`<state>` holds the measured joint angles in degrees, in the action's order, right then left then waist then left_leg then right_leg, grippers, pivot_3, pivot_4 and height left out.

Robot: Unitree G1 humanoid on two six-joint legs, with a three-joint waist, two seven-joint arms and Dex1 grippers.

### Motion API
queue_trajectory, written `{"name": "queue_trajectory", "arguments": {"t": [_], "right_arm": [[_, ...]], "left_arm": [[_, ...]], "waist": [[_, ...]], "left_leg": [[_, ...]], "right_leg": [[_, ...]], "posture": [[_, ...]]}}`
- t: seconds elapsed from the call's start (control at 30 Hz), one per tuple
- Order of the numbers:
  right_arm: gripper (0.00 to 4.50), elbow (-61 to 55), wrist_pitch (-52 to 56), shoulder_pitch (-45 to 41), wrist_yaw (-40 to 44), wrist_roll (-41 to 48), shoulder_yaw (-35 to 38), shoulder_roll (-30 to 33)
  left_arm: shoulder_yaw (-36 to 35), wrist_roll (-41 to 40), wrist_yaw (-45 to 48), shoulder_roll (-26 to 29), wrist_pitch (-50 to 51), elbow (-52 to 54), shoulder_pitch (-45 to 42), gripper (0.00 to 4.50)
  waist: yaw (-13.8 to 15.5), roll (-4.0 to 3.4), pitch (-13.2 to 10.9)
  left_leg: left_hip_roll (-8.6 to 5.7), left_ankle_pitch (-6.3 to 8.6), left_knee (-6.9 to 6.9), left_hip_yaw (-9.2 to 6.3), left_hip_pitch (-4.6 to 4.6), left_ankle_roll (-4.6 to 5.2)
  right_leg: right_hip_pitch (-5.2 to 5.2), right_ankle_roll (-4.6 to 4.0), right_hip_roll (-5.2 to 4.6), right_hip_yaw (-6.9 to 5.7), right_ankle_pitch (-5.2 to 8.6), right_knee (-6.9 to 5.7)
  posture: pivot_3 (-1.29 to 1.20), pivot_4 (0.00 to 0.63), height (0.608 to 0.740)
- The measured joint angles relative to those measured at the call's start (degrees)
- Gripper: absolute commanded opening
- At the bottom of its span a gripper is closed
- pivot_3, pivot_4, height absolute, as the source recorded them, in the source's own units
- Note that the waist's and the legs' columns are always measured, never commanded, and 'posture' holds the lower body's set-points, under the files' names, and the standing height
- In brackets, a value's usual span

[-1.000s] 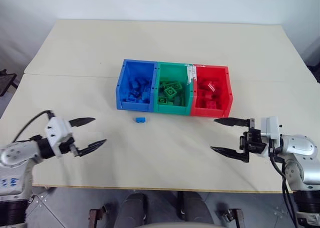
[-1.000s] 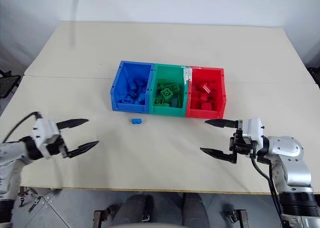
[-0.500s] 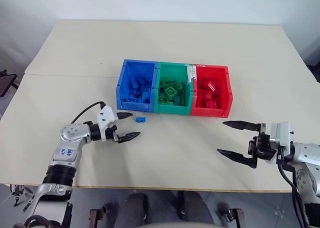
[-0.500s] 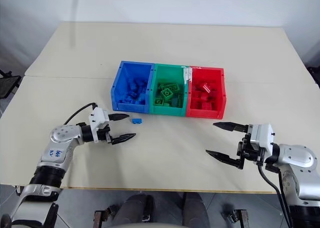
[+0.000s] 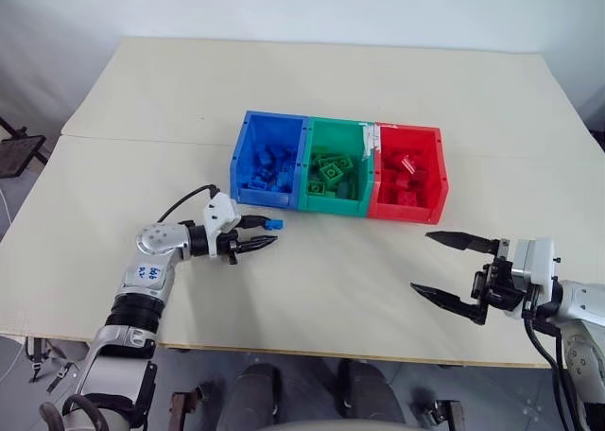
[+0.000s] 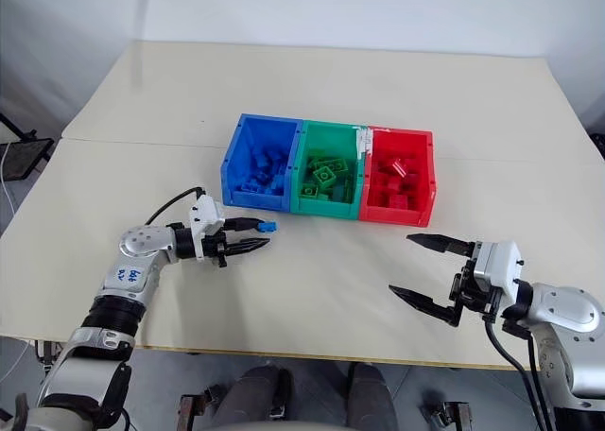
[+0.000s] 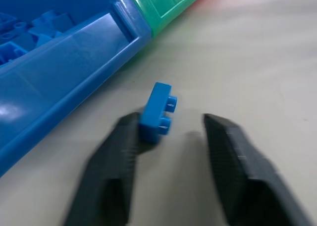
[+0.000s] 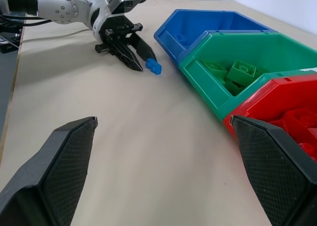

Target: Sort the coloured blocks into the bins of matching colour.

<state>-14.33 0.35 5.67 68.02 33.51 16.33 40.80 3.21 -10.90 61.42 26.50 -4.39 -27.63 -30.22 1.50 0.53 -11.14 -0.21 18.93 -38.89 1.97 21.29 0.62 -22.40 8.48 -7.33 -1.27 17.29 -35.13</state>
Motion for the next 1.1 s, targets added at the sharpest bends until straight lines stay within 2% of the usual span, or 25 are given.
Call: {"name": "queue_trajectory", "arguments": {"t": [0.07,0.1,0.23,0.37,0.5,0.63,0.8,0.97,1.1], "right_arm": [[4.50,0.0,0.0,0.0,-0.2,0.0,0.0,0.0],[4.50,0.0,0.0,0.0,-0.3,0.0,0.0,0.0],[4.50,-0.1,0.3,-0.2,-0.8,0.4,-0.1,-0.2],[4.50,-0.2,1.0,-0.5,-0.8,0.9,-0.1,-0.2],[4.50,-0.2,1.2,-1.0,-1.4,1.1,-0.1,-0.3],[4.50,-0.3,1.7,-2.1,-2.6,1.2,-0.4,-0.9],[4.50,-0.3,2.2,-2.7,-3.1,1.1,-0.4,-1.3],[4.50,-0.4,2.2,-3.0,-3.6,1.1,-0.5,-1.7],[4.50,-0.3,2.1,-2.5,-3.6,1.1,-0.4,-1.9]], "left_arm": [[0.1,0.0,-0.2,-1.1,-0.3,0.0,-0.1,0.35],[0.1,-0.1,-0.1,-1.4,-0.7,0.0,-0.1,0.31],[-0.6,-4.3,2.9,-3.0,-1.3,3.1,0.9,0.31],[-2.9,-7.4,3.2,-1.5,2.1,8.2,-1.0,0.31],[-5.3,-9.2,-1.2,-1.5,7.5,9.8,-6.1,0.31],[-5.8,-6.5,-9.1,-3.0,9.1,3.2,-15.4,0.31],[-4.6,-3.2,-12.0,-4.0,8.0,-4.2,-18.8,1.89],[-4.9,-3.2,-10.3,-1.6,6.9,-3.0,-17.6,3.43],[-7.5,-5.6,-4.8,5.9,7.1,4.7,-11.4,3.43]], "waist": [[0.0,0.00,0.0],[0.0,0.00,0.0],[-0.2,0.02,0.0],[-0.2,0.01,0.0],[-0.2,0.02,0.0],[0.1,0.03,0.0],[-0.4,0.03,0.0],[-0.4,0.04,0.0],[-1.1,0.04,0.0]], "left_leg": [[-0.03,0.01,-0.01,0.00,0.01,0.06],[-0.04,0.02,-0.01,0.01,0.01,0.07],[0.00,0.03,-0.01,0.00,0.15,0.08],[0.00,0.03,-0.02,0.01,0.15,0.07],[-0.01,0.03,-0.10,0.00,0.16,0.08],[-0.11,0.01,-0.13,0.01,0.18,0.16],[-0.13,0.06,-0.11,0.11,0.28,0.20],[-0.07,0.06,-0.11,0.11,0.39,0.17],[0.11,0.08,-0.10,0.10,0.37,0.15]], "right_leg": [[0.01,0.03,-0.04,0.00,-0.01,0.01],[0.01,0.04,-0.05,0.01,-0.02,0.03],[-0.10,0.05,-0.03,-0.01,-0.03,0.06],[-0.09,0.05,0.00,-0.01,-0.03,0.06],[-0.06,0.10,0.02,-0.01,-0.05,0.05],[-0.01,0.22,0.01,-0.01,-0.12,0.09],[-0.08,0.27,0.16,0.03,-0.14,0.12],[-0.19,0.27,0.25,0.01,-0.14,0.14],[-0.18,0.27,0.23,0.04,-0.14,0.13]], "posture": [[0.00,0.150,0.740],[0.00,0.150,0.740],[0.00,0.150,0.740],[0.00,0.150,0.740],[0.00,0.150,0.740],[0.00,0.150,0.740],[0.00,0.150,0.740],[0.00,0.150,0.740],[0.00,0.150,0.740]]}}
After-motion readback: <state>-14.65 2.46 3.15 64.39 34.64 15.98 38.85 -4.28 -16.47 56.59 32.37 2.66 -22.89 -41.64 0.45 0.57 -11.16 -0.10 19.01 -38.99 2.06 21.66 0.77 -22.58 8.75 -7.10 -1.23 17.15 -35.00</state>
